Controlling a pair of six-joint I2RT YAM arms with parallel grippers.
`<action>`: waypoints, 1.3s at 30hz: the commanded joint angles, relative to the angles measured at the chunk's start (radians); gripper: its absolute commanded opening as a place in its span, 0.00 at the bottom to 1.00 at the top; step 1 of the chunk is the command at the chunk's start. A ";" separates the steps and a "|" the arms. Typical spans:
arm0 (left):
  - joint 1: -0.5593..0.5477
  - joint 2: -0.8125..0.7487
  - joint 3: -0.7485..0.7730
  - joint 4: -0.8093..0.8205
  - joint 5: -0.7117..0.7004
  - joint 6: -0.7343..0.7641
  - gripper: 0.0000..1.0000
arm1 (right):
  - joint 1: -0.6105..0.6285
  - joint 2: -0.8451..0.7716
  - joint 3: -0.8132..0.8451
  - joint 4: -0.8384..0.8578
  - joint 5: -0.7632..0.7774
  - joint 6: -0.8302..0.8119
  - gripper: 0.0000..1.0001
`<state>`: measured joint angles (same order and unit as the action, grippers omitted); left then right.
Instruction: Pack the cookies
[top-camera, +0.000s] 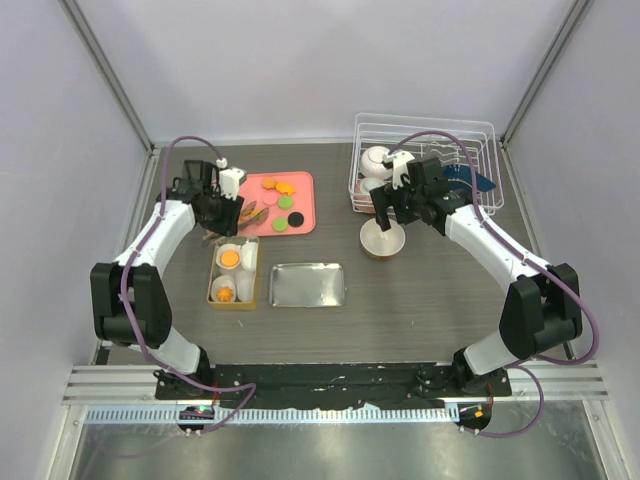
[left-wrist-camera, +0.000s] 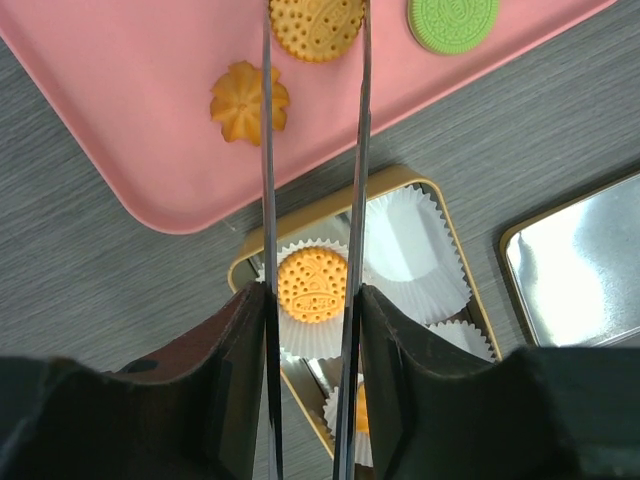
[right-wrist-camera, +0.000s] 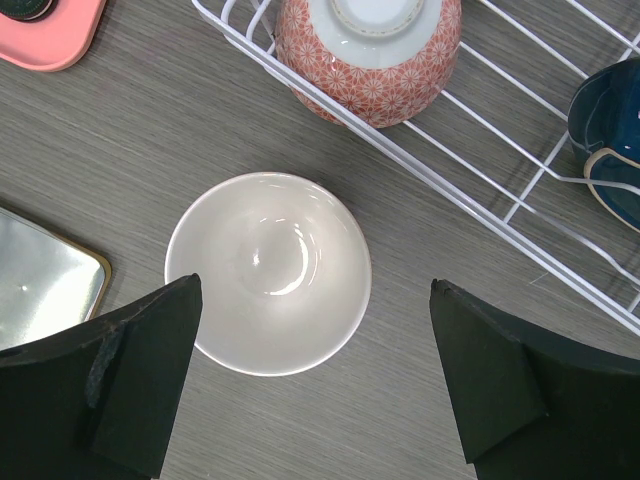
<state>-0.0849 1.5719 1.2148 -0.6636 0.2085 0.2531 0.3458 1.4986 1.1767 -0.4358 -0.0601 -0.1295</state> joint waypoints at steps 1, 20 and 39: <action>-0.006 -0.021 0.022 -0.008 0.000 0.018 0.39 | 0.005 -0.005 0.047 0.016 0.005 -0.009 1.00; -0.006 -0.236 0.022 0.038 -0.009 -0.026 0.20 | 0.005 -0.012 0.049 0.014 0.008 -0.010 1.00; -0.004 -0.656 -0.126 -0.393 -0.008 0.071 0.20 | 0.007 -0.003 0.052 0.009 -0.004 -0.012 1.00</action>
<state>-0.0853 0.9844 1.1057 -0.9318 0.1986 0.2890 0.3458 1.4986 1.1858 -0.4427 -0.0612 -0.1299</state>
